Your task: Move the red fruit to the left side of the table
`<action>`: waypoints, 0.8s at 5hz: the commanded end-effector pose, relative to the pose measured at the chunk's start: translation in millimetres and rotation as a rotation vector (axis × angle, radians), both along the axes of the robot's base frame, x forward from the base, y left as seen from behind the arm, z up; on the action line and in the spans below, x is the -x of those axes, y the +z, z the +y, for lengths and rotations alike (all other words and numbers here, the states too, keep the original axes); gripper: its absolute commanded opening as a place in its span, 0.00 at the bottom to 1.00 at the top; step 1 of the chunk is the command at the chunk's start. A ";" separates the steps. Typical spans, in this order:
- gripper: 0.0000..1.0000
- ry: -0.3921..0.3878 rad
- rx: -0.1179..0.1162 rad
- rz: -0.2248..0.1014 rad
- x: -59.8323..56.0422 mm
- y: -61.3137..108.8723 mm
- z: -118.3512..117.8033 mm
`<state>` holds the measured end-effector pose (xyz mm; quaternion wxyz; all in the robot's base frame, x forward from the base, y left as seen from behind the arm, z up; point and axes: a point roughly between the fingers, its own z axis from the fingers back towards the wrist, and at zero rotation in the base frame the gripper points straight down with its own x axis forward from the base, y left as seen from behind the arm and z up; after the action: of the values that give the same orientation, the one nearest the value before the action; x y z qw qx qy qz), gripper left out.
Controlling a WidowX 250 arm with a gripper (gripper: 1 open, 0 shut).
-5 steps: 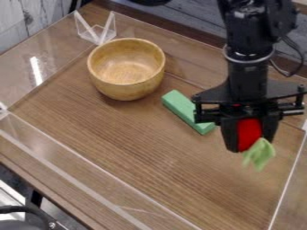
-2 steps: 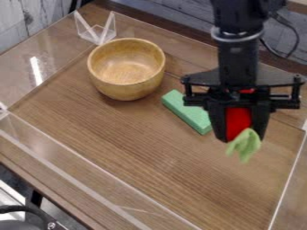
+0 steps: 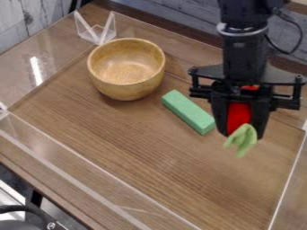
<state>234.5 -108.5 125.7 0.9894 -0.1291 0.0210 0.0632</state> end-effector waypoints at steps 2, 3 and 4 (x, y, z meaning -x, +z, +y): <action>0.00 -0.088 0.002 -0.086 -7.5 41.2 34.6; 0.00 -0.062 -0.006 -0.096 -7.9 53.7 70.4; 0.00 0.058 -0.025 -0.091 -10.7 64.8 120.7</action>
<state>241.0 13.4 179.8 0.9876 -0.1215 -0.0082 0.0989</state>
